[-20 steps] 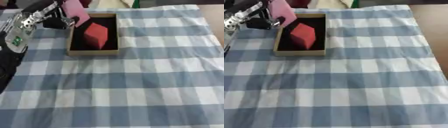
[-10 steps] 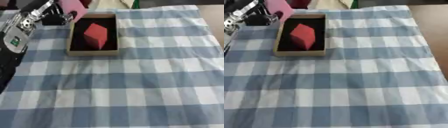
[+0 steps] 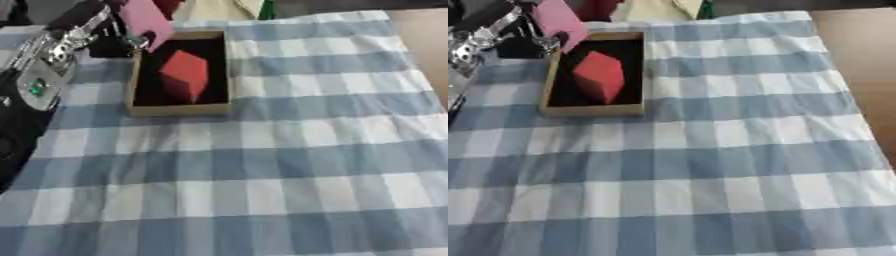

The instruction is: Pick up objects on the table and place them in the box.

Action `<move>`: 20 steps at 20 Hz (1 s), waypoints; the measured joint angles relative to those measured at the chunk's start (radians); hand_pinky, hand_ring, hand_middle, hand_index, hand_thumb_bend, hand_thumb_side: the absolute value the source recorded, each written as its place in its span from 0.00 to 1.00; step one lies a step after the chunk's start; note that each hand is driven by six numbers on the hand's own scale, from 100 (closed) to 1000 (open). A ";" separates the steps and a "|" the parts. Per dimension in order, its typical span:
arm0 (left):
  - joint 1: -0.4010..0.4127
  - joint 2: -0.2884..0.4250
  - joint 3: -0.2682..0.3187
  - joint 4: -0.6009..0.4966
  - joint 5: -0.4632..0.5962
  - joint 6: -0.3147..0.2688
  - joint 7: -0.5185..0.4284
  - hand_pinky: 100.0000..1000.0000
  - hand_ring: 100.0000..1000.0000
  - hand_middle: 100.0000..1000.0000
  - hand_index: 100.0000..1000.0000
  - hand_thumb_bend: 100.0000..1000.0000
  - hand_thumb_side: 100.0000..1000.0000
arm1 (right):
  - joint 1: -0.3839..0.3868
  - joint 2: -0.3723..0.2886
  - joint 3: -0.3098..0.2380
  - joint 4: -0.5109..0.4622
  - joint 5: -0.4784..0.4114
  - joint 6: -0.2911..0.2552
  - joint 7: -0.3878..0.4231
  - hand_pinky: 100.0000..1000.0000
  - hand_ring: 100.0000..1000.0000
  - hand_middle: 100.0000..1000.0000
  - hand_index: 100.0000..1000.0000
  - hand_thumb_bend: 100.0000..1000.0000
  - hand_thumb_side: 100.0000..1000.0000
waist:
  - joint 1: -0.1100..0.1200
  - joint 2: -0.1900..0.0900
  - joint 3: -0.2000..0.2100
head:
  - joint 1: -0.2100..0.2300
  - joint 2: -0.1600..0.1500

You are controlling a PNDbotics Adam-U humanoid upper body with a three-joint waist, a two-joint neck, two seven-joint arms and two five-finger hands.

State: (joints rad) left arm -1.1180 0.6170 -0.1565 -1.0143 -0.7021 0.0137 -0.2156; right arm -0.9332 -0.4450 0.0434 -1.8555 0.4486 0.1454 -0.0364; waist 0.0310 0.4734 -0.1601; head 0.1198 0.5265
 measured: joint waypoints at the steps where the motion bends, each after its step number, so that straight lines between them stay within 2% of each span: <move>1: 0.000 0.000 0.000 0.004 -0.007 -0.004 0.002 0.46 0.46 0.48 0.72 0.01 0.67 | 0.000 0.000 0.000 0.000 -0.001 0.000 0.001 0.78 0.72 0.42 0.65 0.20 0.58 | 0.001 0.001 -0.002 | 0.001 -0.001; 11: 0.002 -0.001 0.001 0.030 -0.048 -0.064 -0.010 0.55 0.61 0.66 0.86 0.26 0.75 | 0.001 0.000 -0.006 0.000 -0.002 0.002 0.003 0.78 0.72 0.42 0.65 0.19 0.58 | 0.004 0.007 -0.003 | 0.004 -0.001; 13: 0.004 -0.001 0.001 0.030 -0.057 -0.073 -0.018 0.57 0.64 0.69 0.87 0.34 0.78 | 0.002 0.000 -0.006 0.000 -0.002 0.002 0.003 0.78 0.72 0.42 0.65 0.19 0.58 | 0.004 0.007 -0.003 | 0.005 -0.001; 14: 0.004 -0.001 0.001 0.030 -0.062 -0.076 -0.021 0.59 0.67 0.71 0.88 0.45 0.81 | 0.002 0.000 -0.006 0.000 -0.002 0.002 0.003 0.78 0.72 0.41 0.65 0.19 0.58 | 0.004 0.007 -0.003 | 0.005 -0.001; 16: 0.005 -0.001 0.001 0.029 -0.070 -0.080 -0.024 0.59 0.68 0.72 0.89 0.52 0.82 | 0.007 0.000 -0.007 0.000 -0.002 0.002 0.003 0.78 0.72 0.41 0.65 0.19 0.58 | 0.004 0.007 -0.002 | 0.005 -0.001; 18: 0.005 -0.001 0.001 0.025 -0.075 -0.085 -0.021 0.59 0.68 0.71 0.89 0.55 0.82 | 0.010 0.000 -0.007 0.000 -0.003 0.003 0.003 0.78 0.72 0.41 0.65 0.19 0.58 | 0.004 0.007 -0.001 | 0.006 -0.001; 20: 0.005 -0.001 0.001 0.020 -0.076 -0.088 -0.018 0.59 0.68 0.71 0.88 0.54 0.81 | 0.010 0.000 -0.007 0.000 -0.003 0.003 0.003 0.78 0.72 0.41 0.65 0.19 0.58 | 0.004 0.007 0.000 | 0.006 -0.001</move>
State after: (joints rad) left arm -1.1129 0.6160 -0.1555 -0.9942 -0.7781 -0.0744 -0.2333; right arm -0.9230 -0.4449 0.0367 -1.8555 0.4459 0.1482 -0.0330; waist 0.0350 0.4806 -0.1598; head 0.1253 0.5259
